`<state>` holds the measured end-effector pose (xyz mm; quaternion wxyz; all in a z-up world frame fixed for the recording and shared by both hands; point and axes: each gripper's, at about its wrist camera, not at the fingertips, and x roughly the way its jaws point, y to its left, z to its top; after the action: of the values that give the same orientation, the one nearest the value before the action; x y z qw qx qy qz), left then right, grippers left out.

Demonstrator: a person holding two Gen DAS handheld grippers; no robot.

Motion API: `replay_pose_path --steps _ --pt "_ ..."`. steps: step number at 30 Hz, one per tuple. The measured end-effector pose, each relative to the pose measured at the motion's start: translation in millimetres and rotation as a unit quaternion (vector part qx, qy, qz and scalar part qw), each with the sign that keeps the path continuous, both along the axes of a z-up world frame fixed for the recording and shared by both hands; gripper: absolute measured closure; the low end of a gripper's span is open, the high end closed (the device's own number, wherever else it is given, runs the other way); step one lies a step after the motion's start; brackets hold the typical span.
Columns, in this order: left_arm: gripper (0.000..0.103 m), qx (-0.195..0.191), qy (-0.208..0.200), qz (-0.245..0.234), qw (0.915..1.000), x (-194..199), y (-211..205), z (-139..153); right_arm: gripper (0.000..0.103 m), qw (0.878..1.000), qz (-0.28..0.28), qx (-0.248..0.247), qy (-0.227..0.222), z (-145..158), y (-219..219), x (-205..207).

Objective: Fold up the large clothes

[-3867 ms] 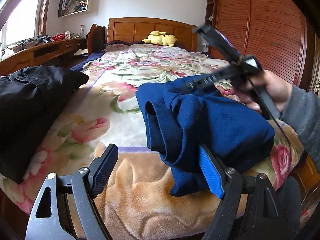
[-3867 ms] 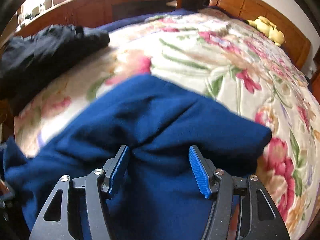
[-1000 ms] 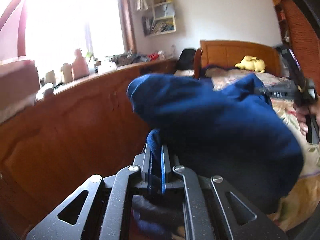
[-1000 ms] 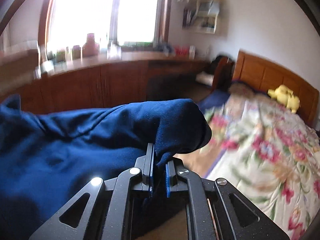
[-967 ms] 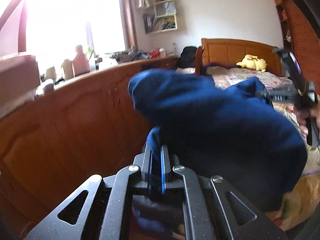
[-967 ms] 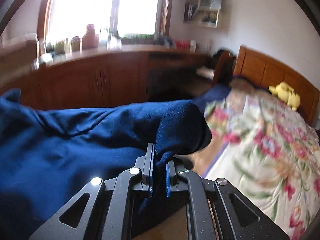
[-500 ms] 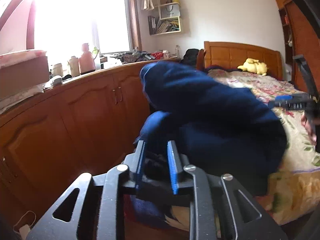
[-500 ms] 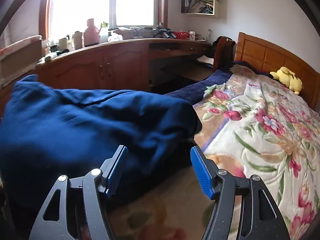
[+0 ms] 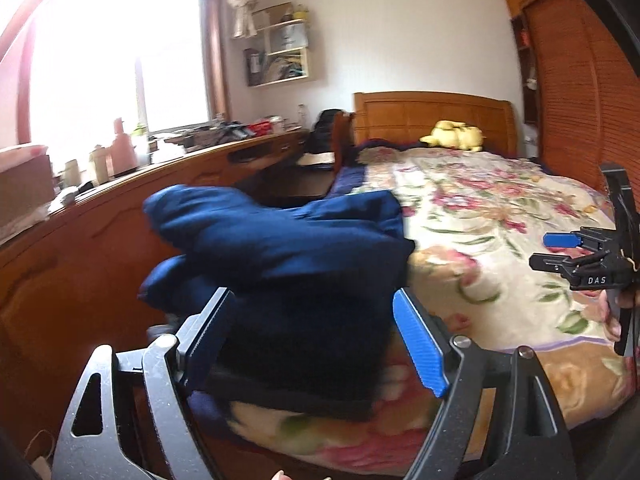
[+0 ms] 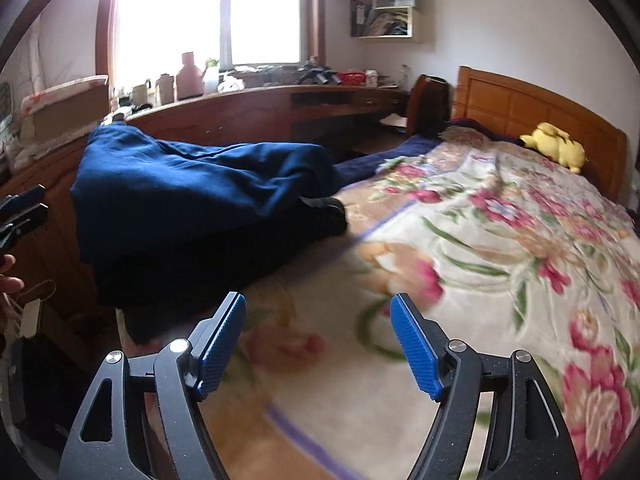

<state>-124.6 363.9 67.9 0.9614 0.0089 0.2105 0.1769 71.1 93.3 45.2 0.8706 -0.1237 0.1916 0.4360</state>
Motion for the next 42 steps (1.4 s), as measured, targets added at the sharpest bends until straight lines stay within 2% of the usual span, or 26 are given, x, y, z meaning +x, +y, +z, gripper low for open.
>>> replay_pose_path --steps 7,14,18,19,21,25,28,32,34,42 --pt "0.021 -0.003 0.007 -0.072 0.9974 44 -80 -9 0.025 0.998 -0.054 0.014 0.001 -4 -77 -12" --pt "0.021 -0.019 0.014 -0.143 0.9895 99 -166 -28 0.025 0.992 -0.121 0.033 -0.001 -19 -161 -22" --pt "0.021 -0.033 0.011 -0.184 0.9824 128 -218 -34 0.025 0.984 -0.171 0.047 -0.007 -25 -210 -24" --pt "0.021 -0.036 0.011 -0.194 0.9803 136 -233 -35 0.021 0.981 -0.188 0.049 -0.012 -26 -223 -25" --pt "0.021 -0.042 0.01 -0.207 0.9774 146 -255 -37 0.016 0.975 -0.216 0.054 -0.019 -28 -245 -29" --pt "0.021 -0.063 0.005 -0.224 0.9725 161 -292 -43 0.016 0.961 -0.265 0.063 -0.037 -30 -280 -38" --pt "0.021 -0.081 0.005 -0.223 0.9715 171 -307 -49 0.016 0.953 -0.29 0.078 -0.041 -33 -297 -44" --pt "0.021 -0.069 0.009 -0.216 0.9739 175 -316 -55 0.016 0.947 -0.307 0.089 -0.038 -36 -312 -49" --pt "0.021 -0.065 0.006 -0.206 0.9765 176 -317 -56 0.016 0.945 -0.311 0.092 -0.038 -37 -314 -51" --pt "0.021 -0.048 0.003 -0.213 0.9758 178 -325 -59 0.016 0.947 -0.305 0.095 -0.031 -43 -307 -43"
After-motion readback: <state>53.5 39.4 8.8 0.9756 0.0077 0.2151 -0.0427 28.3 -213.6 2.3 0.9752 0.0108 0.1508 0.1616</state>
